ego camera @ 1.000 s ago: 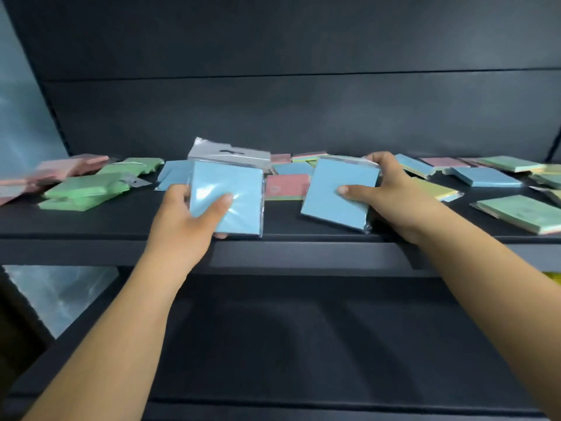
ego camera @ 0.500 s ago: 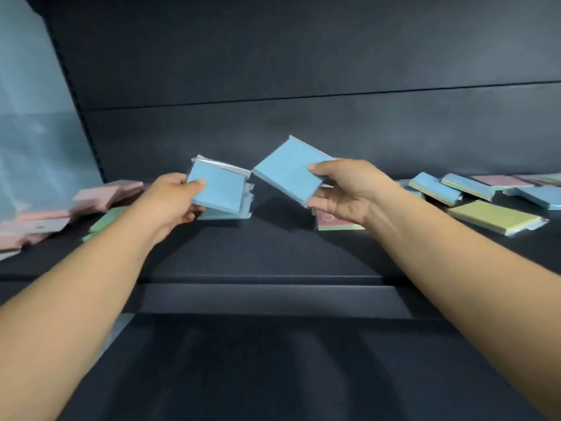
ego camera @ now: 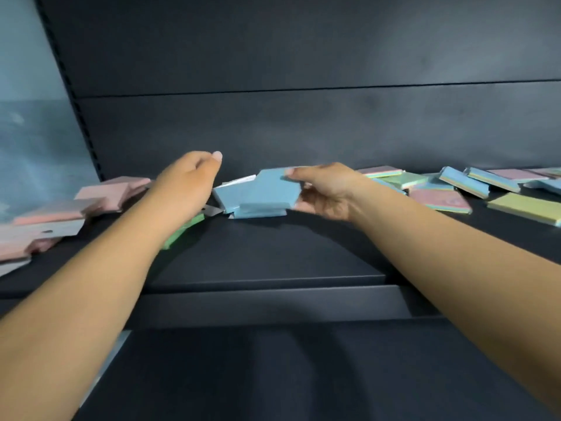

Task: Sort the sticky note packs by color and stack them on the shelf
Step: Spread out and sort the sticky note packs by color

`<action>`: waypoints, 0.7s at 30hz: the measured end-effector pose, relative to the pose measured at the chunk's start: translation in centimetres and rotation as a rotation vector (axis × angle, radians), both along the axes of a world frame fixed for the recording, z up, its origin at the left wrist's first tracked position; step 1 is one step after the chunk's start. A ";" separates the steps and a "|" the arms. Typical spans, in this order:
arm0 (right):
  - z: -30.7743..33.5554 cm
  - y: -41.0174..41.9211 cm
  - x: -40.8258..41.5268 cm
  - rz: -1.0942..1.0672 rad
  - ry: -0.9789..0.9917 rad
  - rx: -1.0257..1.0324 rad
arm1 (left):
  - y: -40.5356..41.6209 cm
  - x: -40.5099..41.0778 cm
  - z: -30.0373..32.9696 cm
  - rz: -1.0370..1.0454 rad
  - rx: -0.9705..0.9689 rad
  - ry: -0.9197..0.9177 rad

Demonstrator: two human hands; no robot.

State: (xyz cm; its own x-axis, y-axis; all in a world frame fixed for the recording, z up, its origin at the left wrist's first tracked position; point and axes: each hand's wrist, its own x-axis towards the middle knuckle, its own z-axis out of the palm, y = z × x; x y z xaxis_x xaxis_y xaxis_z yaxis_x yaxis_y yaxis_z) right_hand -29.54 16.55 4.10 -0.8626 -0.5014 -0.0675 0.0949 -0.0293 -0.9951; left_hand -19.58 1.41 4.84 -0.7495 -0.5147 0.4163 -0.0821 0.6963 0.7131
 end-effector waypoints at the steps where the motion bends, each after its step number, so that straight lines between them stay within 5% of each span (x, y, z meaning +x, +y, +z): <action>1: -0.6 -0.6 -0.1 -0.017 0.090 0.138 | -0.2 0.6 -0.6 -0.009 -0.024 -0.011; 4: -1.2 -0.6 -0.6 -0.130 0.348 0.362 | 0.3 1.9 -2.1 -0.058 -0.144 -0.082; 8: -0.5 1.8 -1.0 -0.162 0.362 0.384 | 1.4 2.0 -3.3 -0.163 -0.248 -0.164; 15: 2.4 11.4 -3.0 -0.379 0.699 0.736 | 6.1 -0.6 -1.7 -0.268 -0.434 -0.095; 21: 3.3 20.5 -6.3 -0.528 0.762 0.925 | 11.2 -5.5 -0.3 -0.268 -0.600 -0.193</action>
State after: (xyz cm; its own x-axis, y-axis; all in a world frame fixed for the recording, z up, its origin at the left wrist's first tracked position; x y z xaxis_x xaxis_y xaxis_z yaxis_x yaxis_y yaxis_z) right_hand -35.87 37.02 7.41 -0.9139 -0.1241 0.3865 -0.3094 0.8294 -0.4651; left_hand -25.04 12.62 4.57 -0.9083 -0.0229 0.4176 0.0613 0.9804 0.1870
